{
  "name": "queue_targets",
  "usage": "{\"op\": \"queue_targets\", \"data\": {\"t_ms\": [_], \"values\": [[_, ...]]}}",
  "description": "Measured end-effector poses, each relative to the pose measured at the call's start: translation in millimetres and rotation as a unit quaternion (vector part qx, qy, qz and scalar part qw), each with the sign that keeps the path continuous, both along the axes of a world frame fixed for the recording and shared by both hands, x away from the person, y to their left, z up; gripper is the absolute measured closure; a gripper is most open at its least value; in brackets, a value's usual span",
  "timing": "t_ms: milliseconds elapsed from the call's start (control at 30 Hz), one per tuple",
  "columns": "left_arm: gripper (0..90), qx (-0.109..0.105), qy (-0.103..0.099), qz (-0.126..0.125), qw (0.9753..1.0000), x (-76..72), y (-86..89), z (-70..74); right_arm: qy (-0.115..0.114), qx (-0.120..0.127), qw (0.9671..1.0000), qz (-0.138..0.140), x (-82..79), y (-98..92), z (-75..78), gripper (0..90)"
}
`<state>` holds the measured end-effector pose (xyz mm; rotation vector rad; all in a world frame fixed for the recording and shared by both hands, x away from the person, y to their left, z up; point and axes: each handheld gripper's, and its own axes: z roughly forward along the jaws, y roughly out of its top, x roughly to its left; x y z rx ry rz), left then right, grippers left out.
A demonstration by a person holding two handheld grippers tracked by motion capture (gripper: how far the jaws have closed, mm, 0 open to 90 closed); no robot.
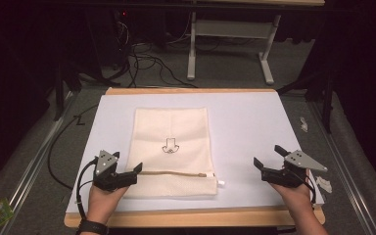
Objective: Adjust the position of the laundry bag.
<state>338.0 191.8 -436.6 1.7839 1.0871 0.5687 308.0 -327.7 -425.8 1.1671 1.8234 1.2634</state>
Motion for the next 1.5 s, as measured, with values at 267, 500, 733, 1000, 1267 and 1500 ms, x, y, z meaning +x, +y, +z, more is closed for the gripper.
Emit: {"op": "queue_targets", "data": {"t_ms": [267, 500, 733, 1000, 1267, 1500], "values": [[12.9, -0.004, -0.008, 0.010, 0.9999, -0.3, 3.4, 1.8, 0.002, -0.001, 1.0000, 0.003, -1.0, -0.7, -1.4, 11.1], [14.2, -0.008, -0.005, 0.012, 0.9999, 0.3, 7.5, 1.4, 0.005, -0.003, 1.0000, 0.002, -0.4, 1.0, -1.9, 11.4], [32.9, -0.010, 0.030, 0.025, 0.9992, 5.4, 15.5, -4.7, 0.013, -0.008, 0.9999, 0.004, 0.5, 3.3, -4.5, 12.1], [49.9, -0.027, 0.154, 0.044, 0.9867, 22.5, 19.5, -36.8, 0.036, -0.028, 0.9987, 0.023, 3.3, 17.1, -11.4, 12.9], [74.0, -0.016, 0.170, 0.048, 0.9841, 24.7, 12.6, -40.4, 0.072, -0.046, 0.9949, 0.053, 8.7, 45.5, -21.8, 15.6], [86.7, -0.005, 0.172, 0.024, 0.9849, 23.2, 5.3, -39.1, 0.124, -0.047, 0.9861, 0.100, 19.8, 88.2, -38.1, 47.2]]}}
